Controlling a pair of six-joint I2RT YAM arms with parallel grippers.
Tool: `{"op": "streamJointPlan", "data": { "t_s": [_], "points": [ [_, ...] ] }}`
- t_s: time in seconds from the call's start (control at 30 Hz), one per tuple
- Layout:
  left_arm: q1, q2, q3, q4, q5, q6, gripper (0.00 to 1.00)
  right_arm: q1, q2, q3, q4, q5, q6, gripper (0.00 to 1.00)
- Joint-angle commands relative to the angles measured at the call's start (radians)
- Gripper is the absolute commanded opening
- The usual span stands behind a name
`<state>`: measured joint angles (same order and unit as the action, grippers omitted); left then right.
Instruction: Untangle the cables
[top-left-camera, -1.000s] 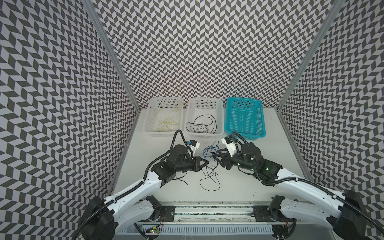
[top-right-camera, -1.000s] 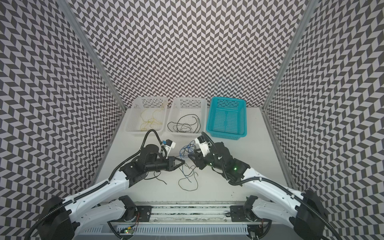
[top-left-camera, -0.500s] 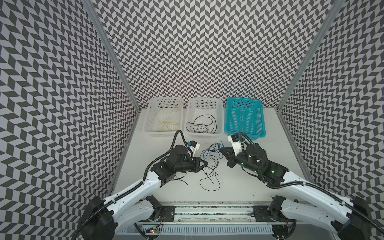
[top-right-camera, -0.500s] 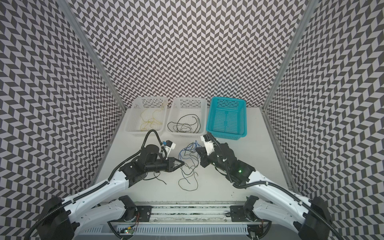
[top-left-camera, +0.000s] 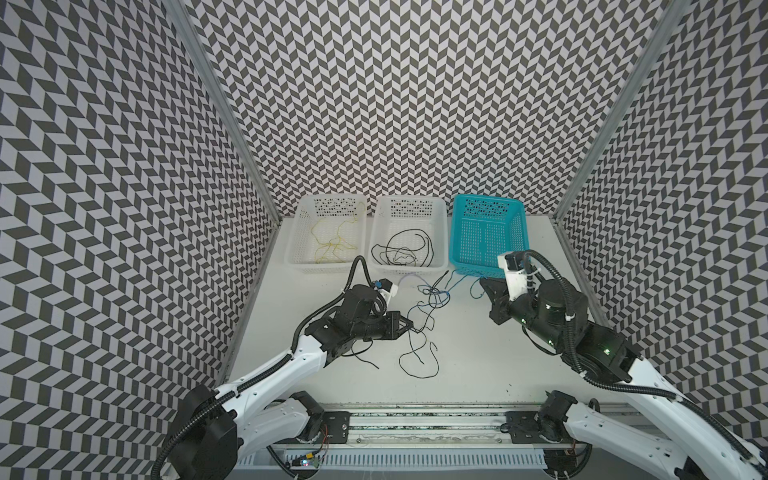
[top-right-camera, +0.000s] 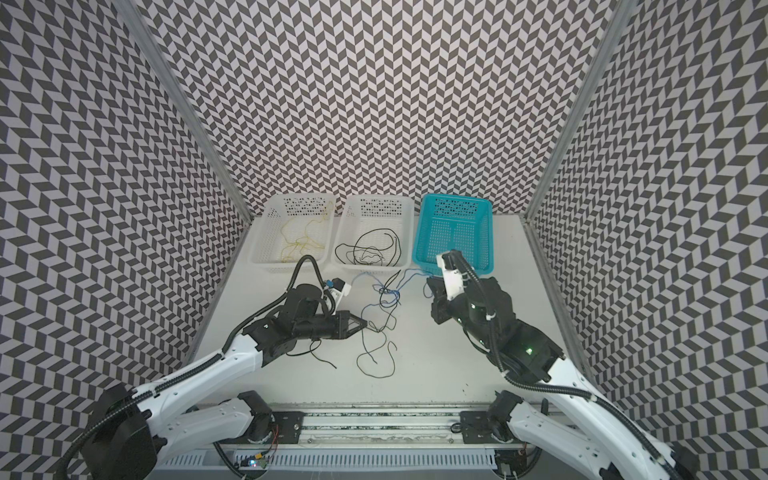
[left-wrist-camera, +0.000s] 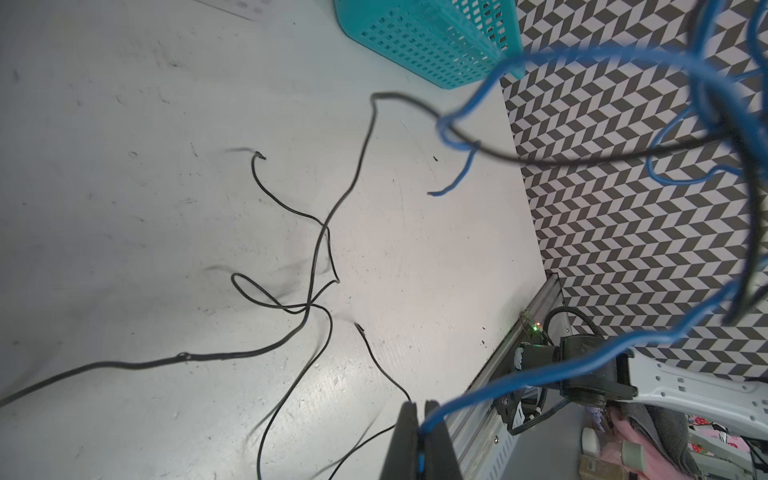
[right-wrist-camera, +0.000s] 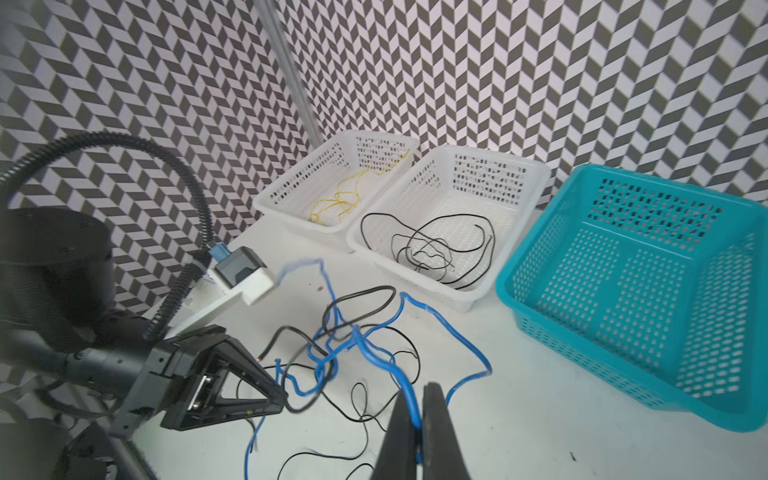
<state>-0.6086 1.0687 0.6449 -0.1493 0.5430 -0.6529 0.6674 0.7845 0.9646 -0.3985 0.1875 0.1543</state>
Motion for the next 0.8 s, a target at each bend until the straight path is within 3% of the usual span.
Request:
{"op": "streamJointPlan", "data": {
  "t_s": [0.0, 0.2, 0.33, 0.53, 0.67, 0.77],
  "points": [
    [0.065, -0.022, -0.041, -0.153, -0.055, -0.039, 0.0, -0.07, -0.04, 0.086, 0.007, 0.139, -0.032, 0.0],
    [0.169, -0.13, -0.038, -0.228, -0.027, -0.045, 0.0, -0.145, -0.06, 0.096, -0.071, 0.224, -0.018, 0.0],
    [0.216, -0.165, -0.007, -0.289, 0.049, -0.036, 0.0, -0.21, -0.07, 0.092, -0.117, 0.262, 0.017, 0.0],
    [0.288, -0.186, 0.154, -0.537, 0.176, 0.108, 0.0, -0.287, -0.077, 0.048, -0.165, 0.316, 0.118, 0.0],
    [0.376, -0.208, 0.272, -0.73, 0.24, 0.232, 0.0, -0.369, -0.077, 0.0, -0.174, 0.28, 0.188, 0.0],
    [0.399, -0.214, 0.334, -0.827, 0.278, 0.297, 0.0, -0.447, -0.053, -0.032, -0.174, 0.178, 0.252, 0.0]
  ]
}}
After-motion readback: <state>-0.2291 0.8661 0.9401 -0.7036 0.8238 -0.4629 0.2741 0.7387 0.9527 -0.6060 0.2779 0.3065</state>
